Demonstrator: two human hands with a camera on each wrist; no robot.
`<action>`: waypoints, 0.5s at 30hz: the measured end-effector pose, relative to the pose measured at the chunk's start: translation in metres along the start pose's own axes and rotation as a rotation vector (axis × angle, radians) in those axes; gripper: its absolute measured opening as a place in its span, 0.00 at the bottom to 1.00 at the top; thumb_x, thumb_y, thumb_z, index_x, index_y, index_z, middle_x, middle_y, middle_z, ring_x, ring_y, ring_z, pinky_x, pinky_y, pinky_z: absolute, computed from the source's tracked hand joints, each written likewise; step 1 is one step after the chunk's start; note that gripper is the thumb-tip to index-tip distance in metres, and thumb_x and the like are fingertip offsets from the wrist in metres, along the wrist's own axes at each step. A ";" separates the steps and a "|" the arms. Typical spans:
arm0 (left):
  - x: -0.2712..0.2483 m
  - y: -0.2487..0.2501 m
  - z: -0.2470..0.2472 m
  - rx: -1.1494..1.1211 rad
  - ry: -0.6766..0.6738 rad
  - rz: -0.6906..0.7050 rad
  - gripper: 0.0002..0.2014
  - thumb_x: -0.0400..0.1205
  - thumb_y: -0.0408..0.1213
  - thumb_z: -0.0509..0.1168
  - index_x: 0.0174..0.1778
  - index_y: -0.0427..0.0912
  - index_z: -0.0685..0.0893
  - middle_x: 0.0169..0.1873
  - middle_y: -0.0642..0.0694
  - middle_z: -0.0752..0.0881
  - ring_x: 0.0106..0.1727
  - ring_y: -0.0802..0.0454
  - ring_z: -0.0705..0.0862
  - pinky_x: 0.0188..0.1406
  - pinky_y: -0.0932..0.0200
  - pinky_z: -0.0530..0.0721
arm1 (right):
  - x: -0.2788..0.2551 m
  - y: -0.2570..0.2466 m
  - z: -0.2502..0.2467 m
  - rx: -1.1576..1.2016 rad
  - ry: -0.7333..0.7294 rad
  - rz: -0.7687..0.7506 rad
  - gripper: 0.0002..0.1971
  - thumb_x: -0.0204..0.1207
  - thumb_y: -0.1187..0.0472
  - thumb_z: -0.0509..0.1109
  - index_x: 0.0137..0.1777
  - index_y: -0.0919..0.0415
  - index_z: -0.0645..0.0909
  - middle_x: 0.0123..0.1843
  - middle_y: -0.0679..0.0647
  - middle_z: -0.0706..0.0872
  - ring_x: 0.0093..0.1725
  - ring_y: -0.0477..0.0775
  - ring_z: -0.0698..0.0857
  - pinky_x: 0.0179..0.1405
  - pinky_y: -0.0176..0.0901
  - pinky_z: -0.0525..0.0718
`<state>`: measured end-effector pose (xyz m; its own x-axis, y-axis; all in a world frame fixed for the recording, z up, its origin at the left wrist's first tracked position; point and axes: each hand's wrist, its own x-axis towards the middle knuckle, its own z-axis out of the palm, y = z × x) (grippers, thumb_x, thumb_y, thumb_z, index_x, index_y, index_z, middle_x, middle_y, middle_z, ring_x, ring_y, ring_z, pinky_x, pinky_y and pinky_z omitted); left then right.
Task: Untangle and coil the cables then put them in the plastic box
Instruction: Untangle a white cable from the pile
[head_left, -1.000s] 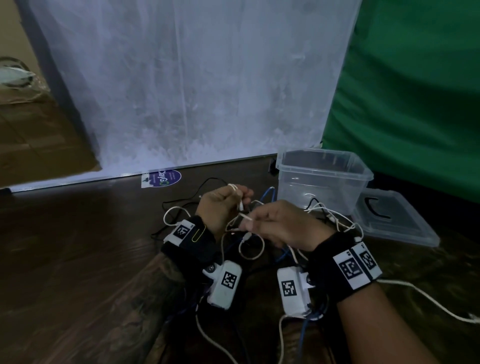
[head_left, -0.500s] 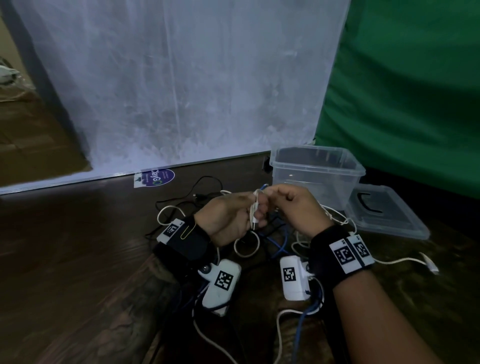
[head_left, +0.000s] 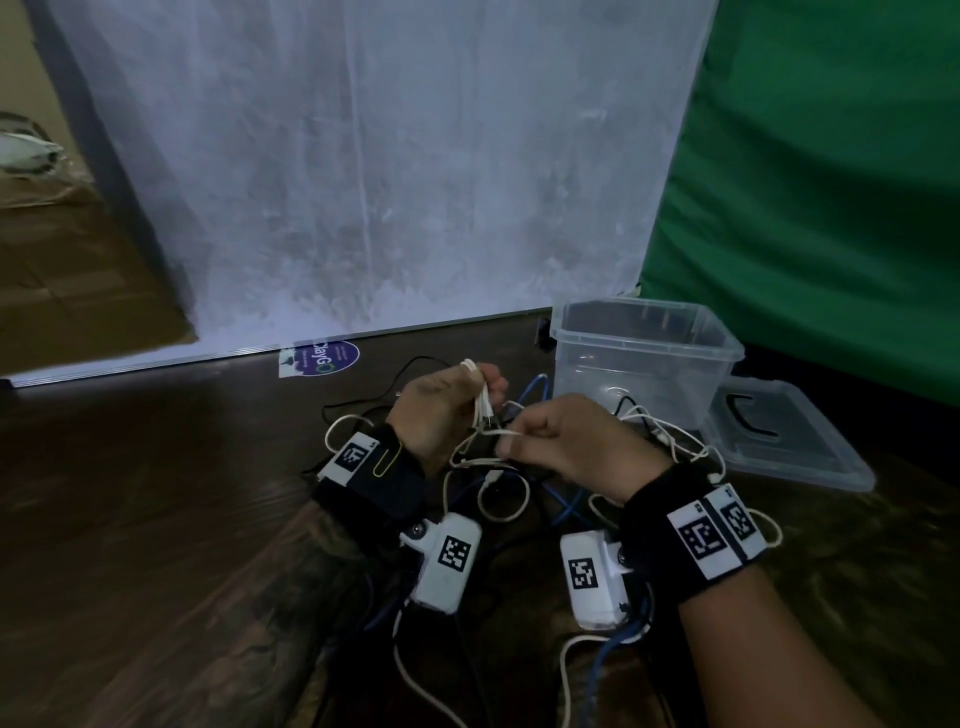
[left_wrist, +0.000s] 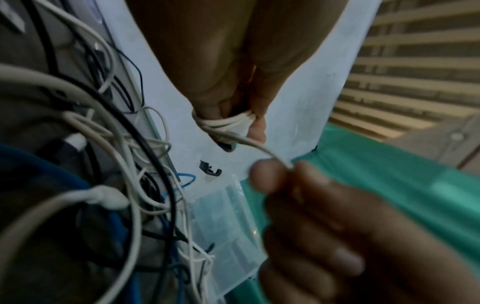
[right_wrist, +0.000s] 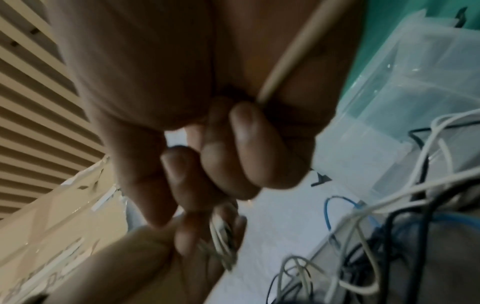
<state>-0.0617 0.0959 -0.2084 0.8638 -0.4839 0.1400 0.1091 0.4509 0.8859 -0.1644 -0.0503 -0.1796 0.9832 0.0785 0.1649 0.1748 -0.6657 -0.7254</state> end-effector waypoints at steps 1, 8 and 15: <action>0.000 -0.002 -0.003 0.069 -0.019 -0.004 0.10 0.86 0.29 0.58 0.49 0.32 0.85 0.37 0.40 0.90 0.37 0.50 0.88 0.40 0.58 0.87 | -0.001 0.000 -0.001 0.036 0.042 -0.013 0.06 0.77 0.57 0.76 0.40 0.57 0.91 0.30 0.42 0.89 0.31 0.36 0.84 0.37 0.31 0.79; -0.012 -0.009 0.016 0.271 -0.285 -0.176 0.10 0.83 0.30 0.60 0.45 0.28 0.84 0.37 0.36 0.86 0.35 0.48 0.84 0.40 0.59 0.83 | 0.000 0.017 -0.009 0.111 0.273 -0.153 0.07 0.75 0.63 0.76 0.36 0.57 0.87 0.32 0.53 0.91 0.34 0.54 0.89 0.41 0.50 0.86; -0.017 -0.005 0.012 0.101 -0.406 -0.293 0.13 0.77 0.34 0.61 0.50 0.28 0.83 0.38 0.36 0.83 0.37 0.47 0.83 0.43 0.53 0.84 | 0.009 0.039 -0.011 0.225 0.334 -0.124 0.03 0.78 0.63 0.75 0.46 0.59 0.91 0.37 0.54 0.92 0.40 0.53 0.91 0.52 0.52 0.87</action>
<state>-0.0832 0.0931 -0.2102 0.5410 -0.8407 0.0223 0.2524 0.1876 0.9493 -0.1493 -0.0835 -0.1991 0.8895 -0.1216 0.4405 0.3341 -0.4848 -0.8083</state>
